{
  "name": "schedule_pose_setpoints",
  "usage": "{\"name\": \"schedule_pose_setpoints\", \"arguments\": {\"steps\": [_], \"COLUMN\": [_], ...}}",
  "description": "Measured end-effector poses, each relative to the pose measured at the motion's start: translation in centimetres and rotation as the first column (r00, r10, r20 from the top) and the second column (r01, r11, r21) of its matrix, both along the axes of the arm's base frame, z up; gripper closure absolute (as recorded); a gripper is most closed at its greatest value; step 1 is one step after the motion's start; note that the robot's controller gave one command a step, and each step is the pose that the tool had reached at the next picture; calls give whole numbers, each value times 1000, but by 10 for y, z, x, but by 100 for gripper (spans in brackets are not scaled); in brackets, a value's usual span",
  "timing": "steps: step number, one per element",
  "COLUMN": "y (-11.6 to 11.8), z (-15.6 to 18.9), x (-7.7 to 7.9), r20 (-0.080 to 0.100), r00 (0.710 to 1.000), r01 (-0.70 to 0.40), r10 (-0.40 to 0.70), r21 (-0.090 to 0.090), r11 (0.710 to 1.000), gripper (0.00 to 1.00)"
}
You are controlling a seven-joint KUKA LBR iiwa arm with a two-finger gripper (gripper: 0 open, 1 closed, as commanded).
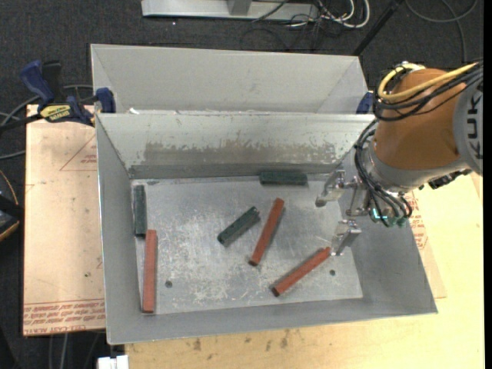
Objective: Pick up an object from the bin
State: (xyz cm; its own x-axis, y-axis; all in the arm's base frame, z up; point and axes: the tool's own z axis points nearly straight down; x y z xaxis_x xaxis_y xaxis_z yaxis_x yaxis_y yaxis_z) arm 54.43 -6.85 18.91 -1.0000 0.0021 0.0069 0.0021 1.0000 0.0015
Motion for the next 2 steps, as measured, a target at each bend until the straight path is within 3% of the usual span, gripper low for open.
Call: {"name": "schedule_pose_setpoints", "arguments": {"steps": [1,2], "y": [0,-2], "z": [4,-36], "x": [2,0], "r20": [8,12], "r00": [1000,997], "r01": [-2,-81], "r10": [2,82], "r21": [-1,-2], "r11": [1000,997], "gripper": [0,0]}}
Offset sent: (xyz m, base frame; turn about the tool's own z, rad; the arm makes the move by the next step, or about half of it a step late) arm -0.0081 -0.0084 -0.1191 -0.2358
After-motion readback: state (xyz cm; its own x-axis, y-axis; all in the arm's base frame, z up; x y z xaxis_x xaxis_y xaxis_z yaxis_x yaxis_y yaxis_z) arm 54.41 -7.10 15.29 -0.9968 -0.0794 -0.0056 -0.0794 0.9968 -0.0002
